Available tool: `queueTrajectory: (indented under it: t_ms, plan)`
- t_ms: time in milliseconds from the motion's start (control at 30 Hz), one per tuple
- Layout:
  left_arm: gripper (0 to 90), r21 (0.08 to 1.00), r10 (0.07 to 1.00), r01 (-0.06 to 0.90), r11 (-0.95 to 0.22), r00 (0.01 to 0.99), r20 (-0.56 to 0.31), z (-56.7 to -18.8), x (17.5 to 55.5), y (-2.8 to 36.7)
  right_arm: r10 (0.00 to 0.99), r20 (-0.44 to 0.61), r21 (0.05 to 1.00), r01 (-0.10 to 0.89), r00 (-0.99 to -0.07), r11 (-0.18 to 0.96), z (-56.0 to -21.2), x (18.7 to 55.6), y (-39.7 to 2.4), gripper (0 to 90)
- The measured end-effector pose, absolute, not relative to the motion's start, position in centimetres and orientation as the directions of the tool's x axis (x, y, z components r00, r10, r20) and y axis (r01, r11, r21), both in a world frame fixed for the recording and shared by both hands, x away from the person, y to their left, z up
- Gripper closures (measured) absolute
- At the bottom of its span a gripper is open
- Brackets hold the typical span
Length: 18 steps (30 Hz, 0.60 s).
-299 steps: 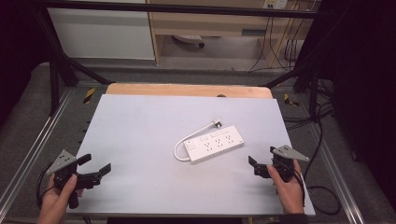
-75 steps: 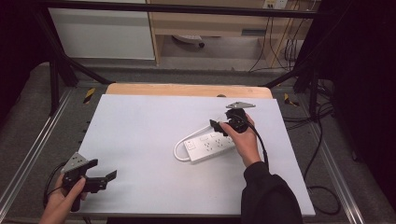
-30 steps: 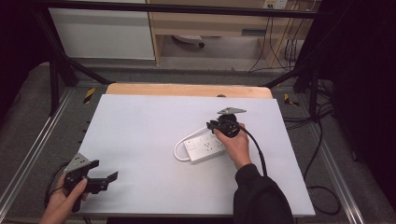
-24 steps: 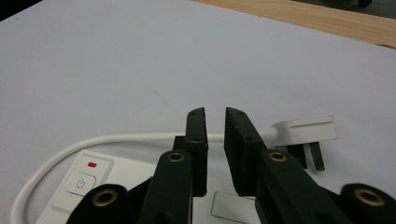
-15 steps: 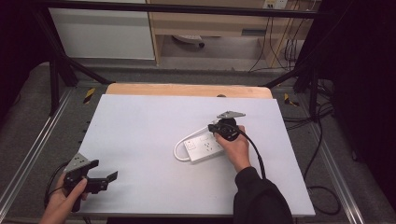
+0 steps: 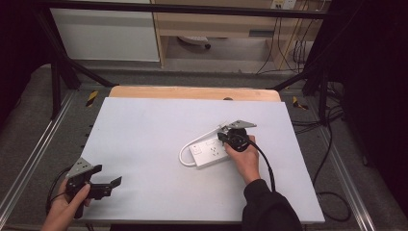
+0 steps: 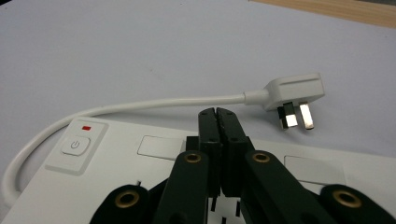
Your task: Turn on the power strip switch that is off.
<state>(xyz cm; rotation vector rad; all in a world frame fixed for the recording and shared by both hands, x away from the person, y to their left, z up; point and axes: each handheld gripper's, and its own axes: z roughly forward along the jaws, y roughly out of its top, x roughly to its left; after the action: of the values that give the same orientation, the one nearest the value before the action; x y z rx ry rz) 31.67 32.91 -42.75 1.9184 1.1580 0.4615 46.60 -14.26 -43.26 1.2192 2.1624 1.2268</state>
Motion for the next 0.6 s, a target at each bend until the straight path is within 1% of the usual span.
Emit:
queueTrajectory:
  t_ms: [600]
  plan:
    - [7.1,0.802,0.856,0.552,-0.23,0.506,-0.103,-42.79,31.7,32.95,0.831,0.087,0.825,0.507,-0.55,0.249,-44.14,46.74,-13.66,90.0]
